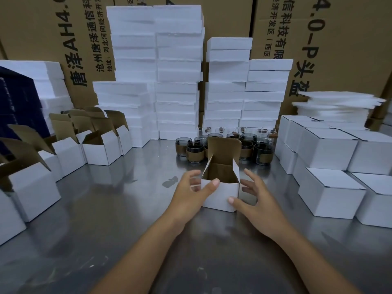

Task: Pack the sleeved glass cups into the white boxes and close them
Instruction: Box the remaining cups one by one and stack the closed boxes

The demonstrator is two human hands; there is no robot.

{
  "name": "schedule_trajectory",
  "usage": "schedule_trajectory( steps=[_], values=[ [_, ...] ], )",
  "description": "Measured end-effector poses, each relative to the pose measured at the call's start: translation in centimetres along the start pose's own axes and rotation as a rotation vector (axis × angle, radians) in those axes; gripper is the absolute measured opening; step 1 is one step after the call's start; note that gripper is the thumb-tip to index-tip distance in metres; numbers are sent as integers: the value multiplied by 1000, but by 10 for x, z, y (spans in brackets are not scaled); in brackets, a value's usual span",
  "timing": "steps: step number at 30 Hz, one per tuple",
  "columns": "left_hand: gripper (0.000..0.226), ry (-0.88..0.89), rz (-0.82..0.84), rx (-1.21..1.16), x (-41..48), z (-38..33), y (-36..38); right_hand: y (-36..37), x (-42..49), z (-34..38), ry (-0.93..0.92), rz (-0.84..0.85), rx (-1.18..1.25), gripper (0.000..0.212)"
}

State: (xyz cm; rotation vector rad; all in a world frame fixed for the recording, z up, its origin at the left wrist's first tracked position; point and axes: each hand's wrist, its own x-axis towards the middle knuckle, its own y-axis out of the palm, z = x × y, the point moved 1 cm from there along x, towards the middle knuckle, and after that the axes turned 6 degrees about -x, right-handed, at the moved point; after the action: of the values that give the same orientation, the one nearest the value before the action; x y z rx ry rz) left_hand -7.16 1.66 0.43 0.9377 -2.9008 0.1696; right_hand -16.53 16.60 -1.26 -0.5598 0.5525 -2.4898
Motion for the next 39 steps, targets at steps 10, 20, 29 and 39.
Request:
schedule_trajectory(
  steps=[10, 20, 29, 39],
  values=[
    [41, 43, 124, 6, 7, 10, 10, -2, 4, -2, -18, -70, 37, 68],
    [24, 13, -164, 106, 85, 13, -13, -1, 6, -7, 65, -82, 41, 92],
    [59, 45, -87, 581, 159, 20, -19, 2, 10, -14, 58, -57, -6, 98],
    [19, 219, -169, 496, 143, 29, -24, 0, 8, -8, 58, -56, -39, 89]
  ],
)
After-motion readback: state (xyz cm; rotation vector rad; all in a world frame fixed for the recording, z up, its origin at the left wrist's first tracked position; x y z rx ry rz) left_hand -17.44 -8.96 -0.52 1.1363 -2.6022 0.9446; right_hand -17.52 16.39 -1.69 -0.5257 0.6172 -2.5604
